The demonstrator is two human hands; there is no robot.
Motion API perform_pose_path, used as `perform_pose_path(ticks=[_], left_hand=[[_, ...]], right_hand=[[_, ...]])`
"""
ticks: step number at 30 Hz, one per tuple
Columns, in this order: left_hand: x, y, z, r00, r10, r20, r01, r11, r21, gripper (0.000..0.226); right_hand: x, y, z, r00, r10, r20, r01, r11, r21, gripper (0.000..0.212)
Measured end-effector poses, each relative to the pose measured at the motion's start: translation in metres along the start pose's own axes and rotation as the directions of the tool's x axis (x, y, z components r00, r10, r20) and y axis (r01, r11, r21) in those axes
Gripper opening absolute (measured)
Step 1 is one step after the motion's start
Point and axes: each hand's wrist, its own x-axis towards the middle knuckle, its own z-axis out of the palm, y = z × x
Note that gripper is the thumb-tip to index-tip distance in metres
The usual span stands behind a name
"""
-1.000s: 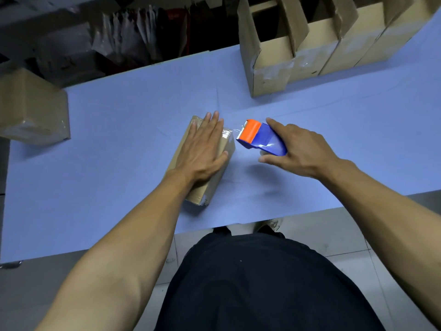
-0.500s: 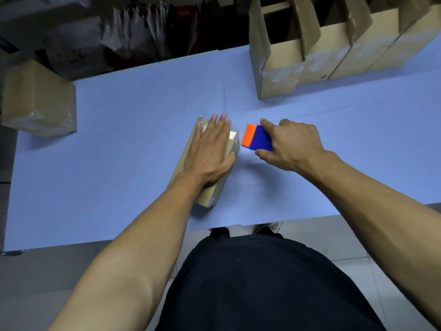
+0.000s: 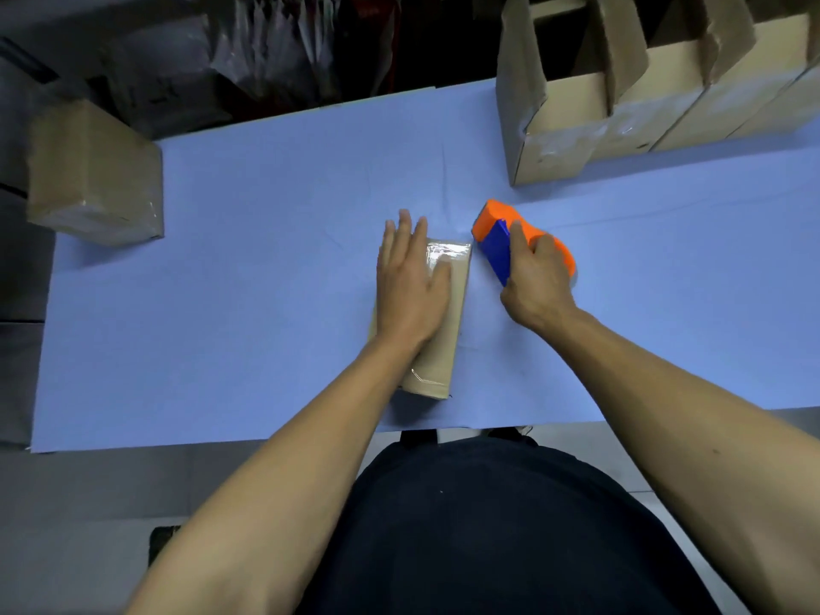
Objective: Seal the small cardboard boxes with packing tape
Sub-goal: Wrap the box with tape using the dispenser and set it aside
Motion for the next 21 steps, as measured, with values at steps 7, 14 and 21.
perform_pose_path(ticks=[7,14,21], left_hand=[[0.01,-0.018,-0.028,0.954,-0.262,-0.143,0.212,0.932,-0.295,0.055],[0.02,-0.022,-0.028,0.863,-0.499,-0.072,0.4,0.765,-0.505,0.022],[0.026,-0.013,-0.036,0.826,-0.546,-0.14,0.37,0.712,-0.596,0.013]], right_hand=[[0.005,-0.008,0.017,0.997,-0.067,-0.045,0.072,0.989,0.128,0.042],[-0.004,-0.042,-0.002,0.963,0.135,-0.235,0.022,0.825,0.565,0.03],[-0.006,-0.067,-0.017,0.941,0.296,-0.166,-0.056,0.618,0.784,0.022]])
